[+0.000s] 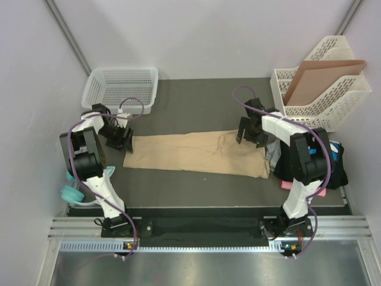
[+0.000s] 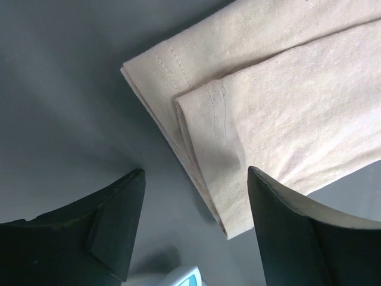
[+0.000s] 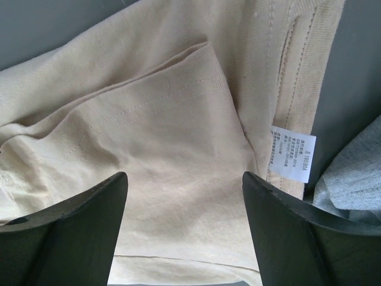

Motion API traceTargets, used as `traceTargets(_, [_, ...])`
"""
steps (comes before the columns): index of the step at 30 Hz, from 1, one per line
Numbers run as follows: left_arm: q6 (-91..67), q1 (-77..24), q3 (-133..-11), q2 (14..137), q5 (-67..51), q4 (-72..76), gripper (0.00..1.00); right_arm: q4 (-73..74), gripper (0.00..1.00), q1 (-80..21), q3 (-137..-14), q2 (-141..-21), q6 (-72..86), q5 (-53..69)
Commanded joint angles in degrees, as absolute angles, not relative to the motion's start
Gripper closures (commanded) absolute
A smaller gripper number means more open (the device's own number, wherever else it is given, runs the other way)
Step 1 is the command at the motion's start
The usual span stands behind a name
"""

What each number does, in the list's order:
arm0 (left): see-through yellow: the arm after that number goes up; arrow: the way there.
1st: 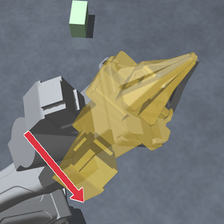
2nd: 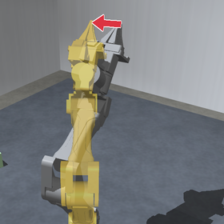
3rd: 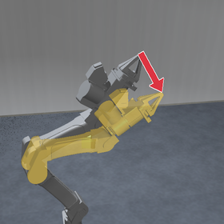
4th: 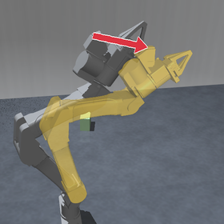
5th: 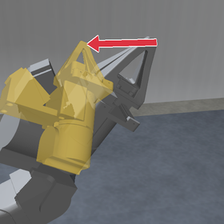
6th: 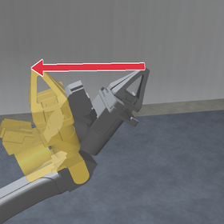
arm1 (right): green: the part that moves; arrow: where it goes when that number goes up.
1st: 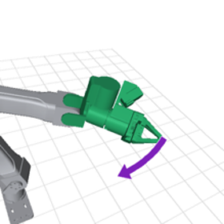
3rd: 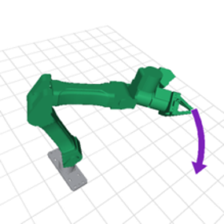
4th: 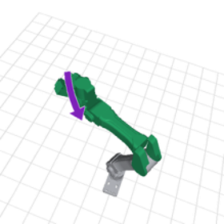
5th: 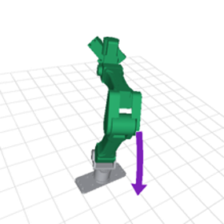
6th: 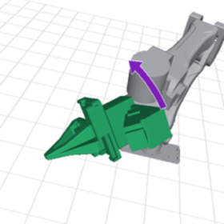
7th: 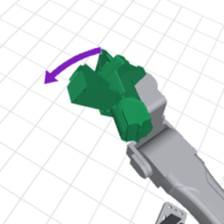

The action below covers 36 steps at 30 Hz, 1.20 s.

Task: Fold and stack the t-shirts
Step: Grab the bottom of the folded rectangular tshirt with left arm

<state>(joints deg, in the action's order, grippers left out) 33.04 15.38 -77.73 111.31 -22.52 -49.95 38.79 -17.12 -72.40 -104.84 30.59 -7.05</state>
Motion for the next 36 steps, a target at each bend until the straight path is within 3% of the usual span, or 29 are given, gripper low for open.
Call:
traceTargets(1, [33.84, 14.94, -75.76, 115.84, -27.51, -52.47, 0.28, 37.44, 0.23, -17.75, -72.16, -101.52, 30.67, -7.56])
traceTargets(14, [33.93, 10.55, -73.30, 114.96, -26.54, -51.59, 0.31, 37.44, 0.25, -18.46, -71.54, -100.72, 31.29, -7.12])
traceTargets(21, [34.54, 10.55, -71.37, 114.70, -25.40, -50.10, 0.48, 38.14, 0.26, -18.46, -71.80, -99.93, 31.11, -7.38])
traceTargets(24, [34.54, 10.55, -69.96, 114.78, -24.79, -49.14, 0.59, 38.32, 0.27, -18.46, -71.81, -99.67, 31.11, -7.38])
traceTargets(27, [34.45, 10.55, -69.17, 114.61, -24.00, -48.52, 0.79, 38.23, 0.28, -18.46, -71.46, -99.58, 30.94, -7.47])
traceTargets(28, [34.37, 10.63, -69.00, 114.44, -23.73, -48.43, 0.97, 38.23, 0.28, -18.46, -71.37, -99.58, 31.11, -7.47])
traceTargets(36, [36.65, 14.13, -71.45, 110.48, -17.59, -50.27, 1.00, 37.79, 0.29, -18.46, -70.49, -98.88, 31.11, -7.65])
